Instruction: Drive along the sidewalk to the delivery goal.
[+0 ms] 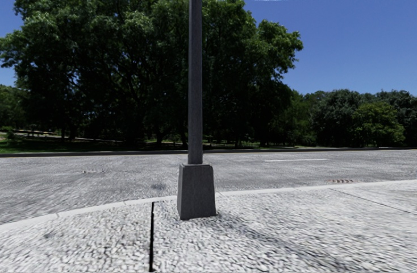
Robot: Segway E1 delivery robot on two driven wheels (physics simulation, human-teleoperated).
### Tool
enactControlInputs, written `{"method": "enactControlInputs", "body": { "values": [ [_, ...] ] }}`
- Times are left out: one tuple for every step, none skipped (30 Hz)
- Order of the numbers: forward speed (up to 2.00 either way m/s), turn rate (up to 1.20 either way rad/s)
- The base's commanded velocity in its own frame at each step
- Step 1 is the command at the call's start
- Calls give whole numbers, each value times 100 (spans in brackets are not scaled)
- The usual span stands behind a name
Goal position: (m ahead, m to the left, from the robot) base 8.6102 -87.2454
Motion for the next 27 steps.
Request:
{"method": "enactControlInputs", "body": {
  "values": [
    [135,-120],
    [135,-109],
    [135,-55],
    [135,-29],
    [135,-20],
    [135,-23],
    [135,-23],
    [135,-76],
    [135,-120],
    [135,-120],
    [135,-120],
    [135,-53],
    [135,-16],
    [135,-15],
    [134,-56],
    [133,-100],
    [133,-106],
    [133,-106],
    [133,-62],
    [133,-62],
    [133,-53],
    [133,-58],
    [132,-120],
    [132,-120],
    [132,-118],
    [132,-66],
    [132,-22]
  ]
}}
